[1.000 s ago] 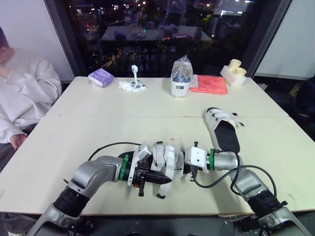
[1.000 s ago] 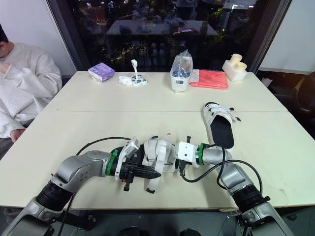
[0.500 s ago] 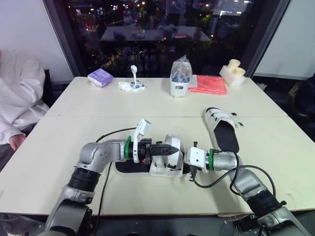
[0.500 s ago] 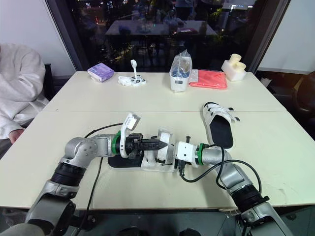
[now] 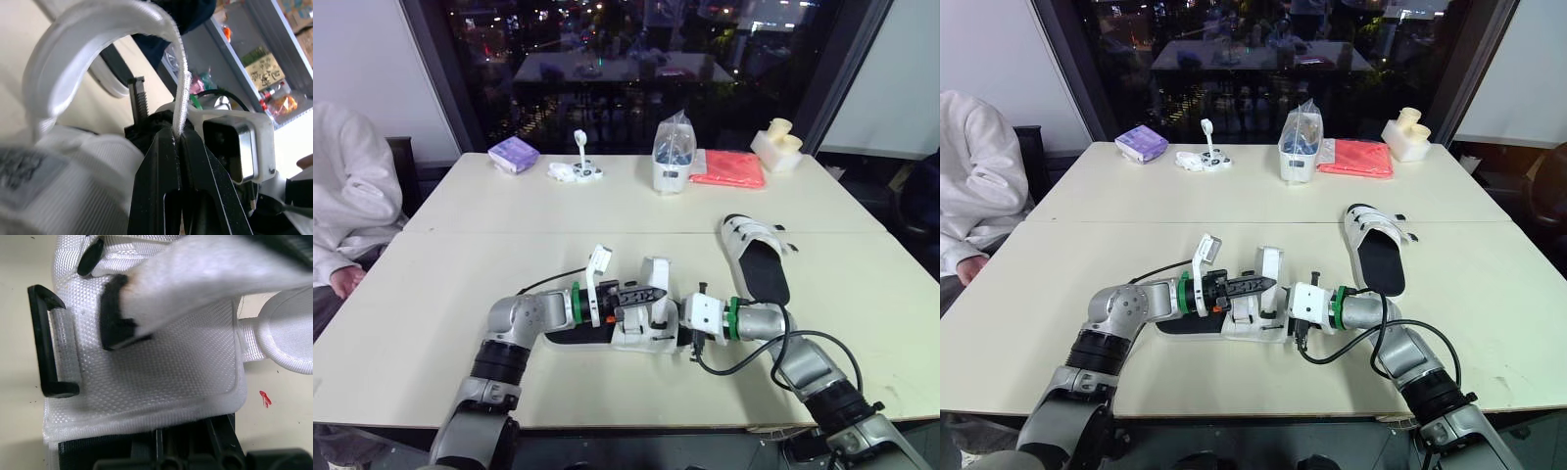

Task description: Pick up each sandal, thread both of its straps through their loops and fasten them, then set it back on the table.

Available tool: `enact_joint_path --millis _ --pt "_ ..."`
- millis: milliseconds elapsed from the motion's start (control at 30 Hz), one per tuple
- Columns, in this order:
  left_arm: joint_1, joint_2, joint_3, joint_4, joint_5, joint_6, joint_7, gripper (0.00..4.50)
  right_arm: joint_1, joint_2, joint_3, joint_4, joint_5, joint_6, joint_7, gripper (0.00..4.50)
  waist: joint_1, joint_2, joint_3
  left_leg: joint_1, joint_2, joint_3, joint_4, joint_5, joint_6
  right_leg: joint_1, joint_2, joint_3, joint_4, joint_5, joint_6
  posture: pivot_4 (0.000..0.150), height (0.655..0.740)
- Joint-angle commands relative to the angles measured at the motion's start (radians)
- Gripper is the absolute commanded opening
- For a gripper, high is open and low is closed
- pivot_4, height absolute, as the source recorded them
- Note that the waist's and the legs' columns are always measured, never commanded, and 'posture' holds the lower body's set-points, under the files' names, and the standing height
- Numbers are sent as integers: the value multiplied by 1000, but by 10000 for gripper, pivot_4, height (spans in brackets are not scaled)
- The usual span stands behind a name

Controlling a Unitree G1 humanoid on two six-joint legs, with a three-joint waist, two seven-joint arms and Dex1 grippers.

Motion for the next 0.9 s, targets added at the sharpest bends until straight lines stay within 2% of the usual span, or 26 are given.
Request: enact_joint_path --millis 33,567,900 --pt "18 -10 28 -52 -28 36 23 410 56 -12 59 56 -63 52 22 0 0 0 0 0 0 0 0 0 0 0 0 0 0 0 0 1500 7400" --pt "41 -51 0 -124 -17 63 50 410 72 -12 58 34 -63 62 20 0 2 0 0 0 0 0 0 -1 -3 0 0 0 0 0 0 1500 7400" --pt "16 -91 67 -115 -63 114 85 410 77 -9 57 29 -64 69 17 0 4 0 0 0 0 0 0 -1 -3 0 0 0 -1 0 0 1500 7400"
